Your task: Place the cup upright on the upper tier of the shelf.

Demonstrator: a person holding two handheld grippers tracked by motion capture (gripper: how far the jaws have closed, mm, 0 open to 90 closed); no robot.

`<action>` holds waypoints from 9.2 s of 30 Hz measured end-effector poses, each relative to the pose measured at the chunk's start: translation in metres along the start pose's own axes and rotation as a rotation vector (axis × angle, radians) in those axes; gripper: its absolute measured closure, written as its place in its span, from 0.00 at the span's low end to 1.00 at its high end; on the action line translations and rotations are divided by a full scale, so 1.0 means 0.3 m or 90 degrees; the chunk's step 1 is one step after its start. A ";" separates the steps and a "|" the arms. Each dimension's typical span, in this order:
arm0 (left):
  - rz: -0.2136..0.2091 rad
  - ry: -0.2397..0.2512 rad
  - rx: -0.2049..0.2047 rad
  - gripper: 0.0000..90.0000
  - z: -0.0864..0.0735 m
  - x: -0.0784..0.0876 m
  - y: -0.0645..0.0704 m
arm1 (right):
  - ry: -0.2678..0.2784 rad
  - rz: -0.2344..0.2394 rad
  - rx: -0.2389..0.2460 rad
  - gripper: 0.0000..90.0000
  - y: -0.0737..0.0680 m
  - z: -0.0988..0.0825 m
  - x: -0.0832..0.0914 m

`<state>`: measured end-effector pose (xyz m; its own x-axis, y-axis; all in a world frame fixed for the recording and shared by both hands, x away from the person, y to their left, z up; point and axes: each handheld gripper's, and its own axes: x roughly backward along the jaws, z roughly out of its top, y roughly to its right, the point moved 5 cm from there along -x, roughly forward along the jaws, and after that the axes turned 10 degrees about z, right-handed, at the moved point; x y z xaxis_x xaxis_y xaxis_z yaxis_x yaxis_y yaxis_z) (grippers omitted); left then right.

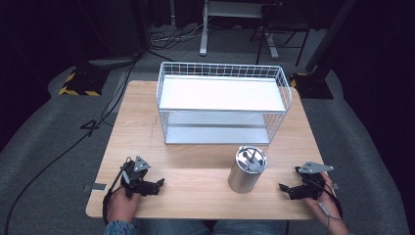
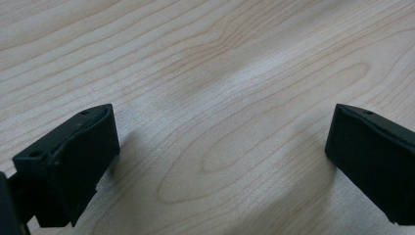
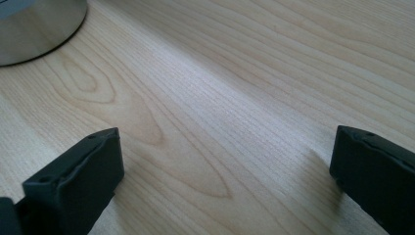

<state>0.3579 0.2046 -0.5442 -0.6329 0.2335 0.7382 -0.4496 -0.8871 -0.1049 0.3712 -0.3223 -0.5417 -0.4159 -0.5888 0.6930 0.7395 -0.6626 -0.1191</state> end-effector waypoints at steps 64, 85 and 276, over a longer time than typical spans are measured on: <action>-0.001 -0.002 0.000 0.00 0.001 -0.001 -0.001 | 0.103 0.064 0.077 0.00 -0.244 0.251 0.195; -0.002 -0.002 0.000 0.00 0.001 -0.001 -0.001 | 0.153 0.111 0.135 0.00 -0.336 0.339 0.167; 0.002 -0.001 0.003 0.00 0.005 -0.005 -0.004 | 0.226 0.046 0.102 0.04 -0.197 1.373 0.006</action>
<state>0.3603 0.2046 -0.5442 -0.6339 0.2297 0.7386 -0.4441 -0.8899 -0.1044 0.5448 -0.0935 -0.2406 -0.4955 -0.7736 0.3949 0.8355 -0.5488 -0.0268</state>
